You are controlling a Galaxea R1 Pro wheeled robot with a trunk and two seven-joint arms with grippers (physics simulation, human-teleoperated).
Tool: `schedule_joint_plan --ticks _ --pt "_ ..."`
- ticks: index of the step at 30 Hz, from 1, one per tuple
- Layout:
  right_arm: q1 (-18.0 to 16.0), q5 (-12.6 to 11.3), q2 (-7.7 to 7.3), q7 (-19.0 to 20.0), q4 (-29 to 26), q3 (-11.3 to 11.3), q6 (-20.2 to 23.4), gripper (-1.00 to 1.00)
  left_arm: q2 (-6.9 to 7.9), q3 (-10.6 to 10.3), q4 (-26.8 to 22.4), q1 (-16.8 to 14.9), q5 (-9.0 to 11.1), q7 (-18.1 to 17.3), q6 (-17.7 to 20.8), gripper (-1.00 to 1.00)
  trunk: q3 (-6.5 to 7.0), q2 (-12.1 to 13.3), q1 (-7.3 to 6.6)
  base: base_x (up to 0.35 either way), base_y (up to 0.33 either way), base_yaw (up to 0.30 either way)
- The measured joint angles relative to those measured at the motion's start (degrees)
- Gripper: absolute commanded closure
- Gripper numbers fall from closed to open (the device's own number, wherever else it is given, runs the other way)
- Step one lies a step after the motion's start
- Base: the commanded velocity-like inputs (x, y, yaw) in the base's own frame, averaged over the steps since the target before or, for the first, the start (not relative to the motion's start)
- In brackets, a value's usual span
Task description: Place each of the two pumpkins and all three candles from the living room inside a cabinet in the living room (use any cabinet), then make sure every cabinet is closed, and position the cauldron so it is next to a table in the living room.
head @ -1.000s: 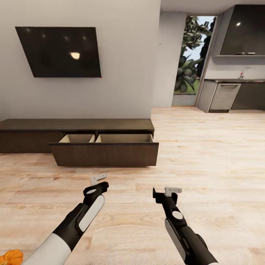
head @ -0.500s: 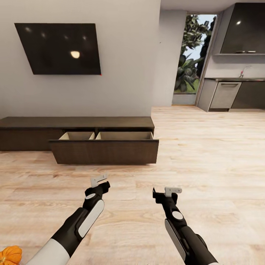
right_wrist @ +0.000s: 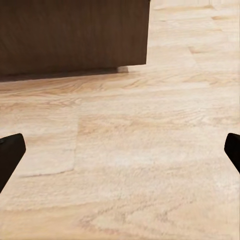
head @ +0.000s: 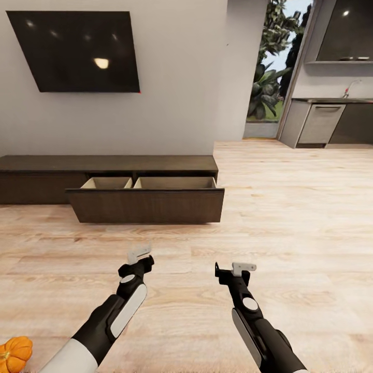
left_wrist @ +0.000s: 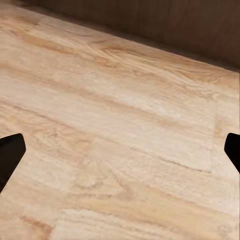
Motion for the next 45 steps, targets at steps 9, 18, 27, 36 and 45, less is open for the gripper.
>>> schedule_joint_plan --ticks 9,18,27,36,45 --pt "0.00 0.27 -0.02 -0.27 0.02 2.09 -2.35 -1.00 -0.14 -0.73 0.09 1.26 -4.96 -0.08 -5.16 -1.00 -2.00 -0.12 0.23 0.000 0.000 0.000" --pt "-0.02 0.32 -0.02 -0.43 0.06 3.19 -3.27 -1.00 -0.07 -2.28 -0.35 2.46 -5.64 -0.03 -8.61 -1.00 -3.99 -0.24 0.46 0.000 0.000 0.000" --pt "0.00 0.24 -0.01 -0.17 0.06 3.21 -3.27 -1.00 -0.10 -5.45 -0.93 4.39 -12.97 1.02 -14.40 -1.00 -5.99 -0.37 0.70 0.000 0.000 0.000" --pt "-0.02 0.28 -0.08 -0.08 0.87 3.21 -3.37 -1.00 -0.12 -5.46 -1.06 4.79 -13.49 1.19 -14.78 -1.00 -7.11 -0.44 0.82 0.000 0.000 0.000" --pt "-0.02 0.33 -0.08 -0.07 1.01 3.21 -3.38 -1.00 -0.15 -5.25 -1.20 4.88 -13.46 0.88 -14.66 -1.00 -7.10 -0.44 0.80 0.137 0.000 0.000"
